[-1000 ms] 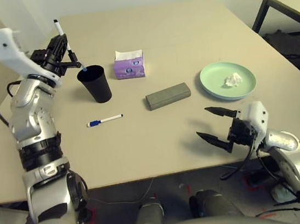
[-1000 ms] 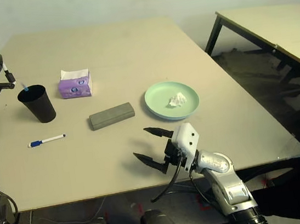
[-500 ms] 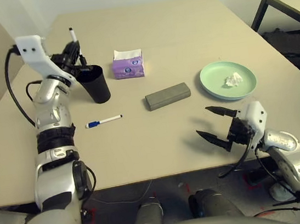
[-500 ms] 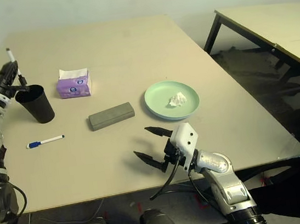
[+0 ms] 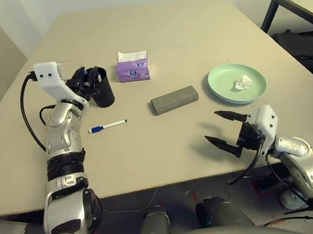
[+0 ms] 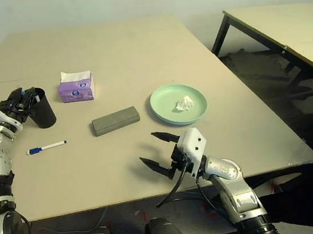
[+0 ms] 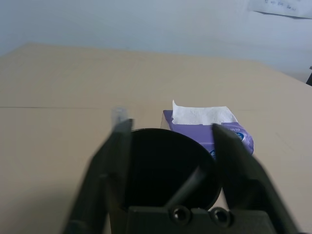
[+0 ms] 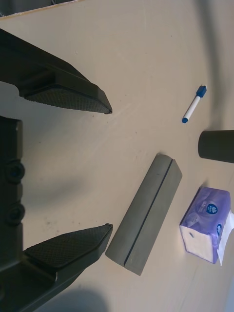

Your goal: Organize and tidy the items on the table.

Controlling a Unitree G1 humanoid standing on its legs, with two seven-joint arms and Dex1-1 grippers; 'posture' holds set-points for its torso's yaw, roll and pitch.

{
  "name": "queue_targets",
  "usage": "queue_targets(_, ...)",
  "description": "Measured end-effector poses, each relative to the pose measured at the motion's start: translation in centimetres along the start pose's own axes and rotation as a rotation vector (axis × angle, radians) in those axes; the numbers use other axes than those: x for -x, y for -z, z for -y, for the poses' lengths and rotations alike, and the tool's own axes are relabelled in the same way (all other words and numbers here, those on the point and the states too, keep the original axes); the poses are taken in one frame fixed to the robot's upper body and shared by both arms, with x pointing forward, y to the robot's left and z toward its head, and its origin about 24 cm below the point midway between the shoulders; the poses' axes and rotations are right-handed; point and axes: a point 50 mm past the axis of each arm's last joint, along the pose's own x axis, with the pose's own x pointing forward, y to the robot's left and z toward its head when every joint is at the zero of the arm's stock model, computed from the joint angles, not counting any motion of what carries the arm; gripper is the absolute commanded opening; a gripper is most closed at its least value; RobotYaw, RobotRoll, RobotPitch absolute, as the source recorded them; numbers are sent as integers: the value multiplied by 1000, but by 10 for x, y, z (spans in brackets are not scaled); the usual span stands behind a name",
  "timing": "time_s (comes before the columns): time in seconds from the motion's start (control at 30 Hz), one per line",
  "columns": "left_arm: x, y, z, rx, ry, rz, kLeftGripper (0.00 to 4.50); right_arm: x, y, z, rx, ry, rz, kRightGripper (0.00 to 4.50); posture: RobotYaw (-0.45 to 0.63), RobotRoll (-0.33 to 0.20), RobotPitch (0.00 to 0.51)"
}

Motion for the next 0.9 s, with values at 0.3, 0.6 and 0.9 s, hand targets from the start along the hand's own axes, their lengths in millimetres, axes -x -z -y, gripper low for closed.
queue_targets(0.3, -3, -9, 2, -5, 30, 22, 4459, -1, 0, -1, -2, -13, 0, 4500, -47, 0, 76)
queue_targets(0.6, 15, -92, -5, -267, 391, 38, 4459, -6, -11, 11, -47, 9, 42, 4500, -45, 0, 67)
queue_targets(0.9, 67, -66, 5, -380, 914, -533, 4459, -8, -12, 13, -40, 14, 54, 4500, -35, 0, 57)
